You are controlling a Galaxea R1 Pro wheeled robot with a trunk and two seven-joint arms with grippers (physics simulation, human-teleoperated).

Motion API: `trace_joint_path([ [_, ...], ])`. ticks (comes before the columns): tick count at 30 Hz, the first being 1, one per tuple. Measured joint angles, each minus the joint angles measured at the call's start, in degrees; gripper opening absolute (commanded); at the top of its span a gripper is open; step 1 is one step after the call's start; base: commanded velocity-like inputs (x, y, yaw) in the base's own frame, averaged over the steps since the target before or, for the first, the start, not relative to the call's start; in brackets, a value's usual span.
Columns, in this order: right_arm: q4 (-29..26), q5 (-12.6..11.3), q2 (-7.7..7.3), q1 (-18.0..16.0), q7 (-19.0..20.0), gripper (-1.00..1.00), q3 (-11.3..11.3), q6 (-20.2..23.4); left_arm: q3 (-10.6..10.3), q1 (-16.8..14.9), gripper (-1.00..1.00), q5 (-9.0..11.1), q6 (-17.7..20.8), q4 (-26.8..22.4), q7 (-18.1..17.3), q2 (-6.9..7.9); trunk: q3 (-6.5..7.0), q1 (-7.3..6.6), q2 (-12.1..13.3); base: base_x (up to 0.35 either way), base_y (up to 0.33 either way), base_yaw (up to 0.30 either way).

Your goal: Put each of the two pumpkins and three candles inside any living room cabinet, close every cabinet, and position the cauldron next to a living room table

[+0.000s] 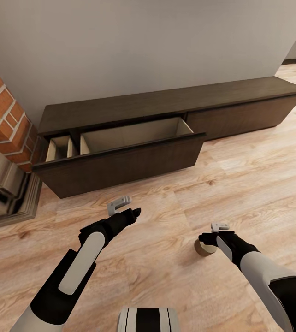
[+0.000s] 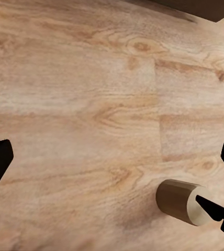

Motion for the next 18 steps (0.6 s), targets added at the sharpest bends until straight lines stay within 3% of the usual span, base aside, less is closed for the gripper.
trace_joint_path([
  [3,-0.01,0.0,-0.01,0.01,-0.02,1.0,-0.05,-0.09,0.0,0.0,1.0,0.0,-0.02,0.0,0.03,0.0,-0.66,0.08,-0.04,0.0,0.0,0.0],
  [18,-0.01,0.01,-0.02,0.01,-0.03,1.0,-0.1,-1.04,0.12,0.0,1.0,0.03,0.0,0.0,0.0,0.06,-0.67,0.08,-0.04,0.0,0.0,0.0],
])
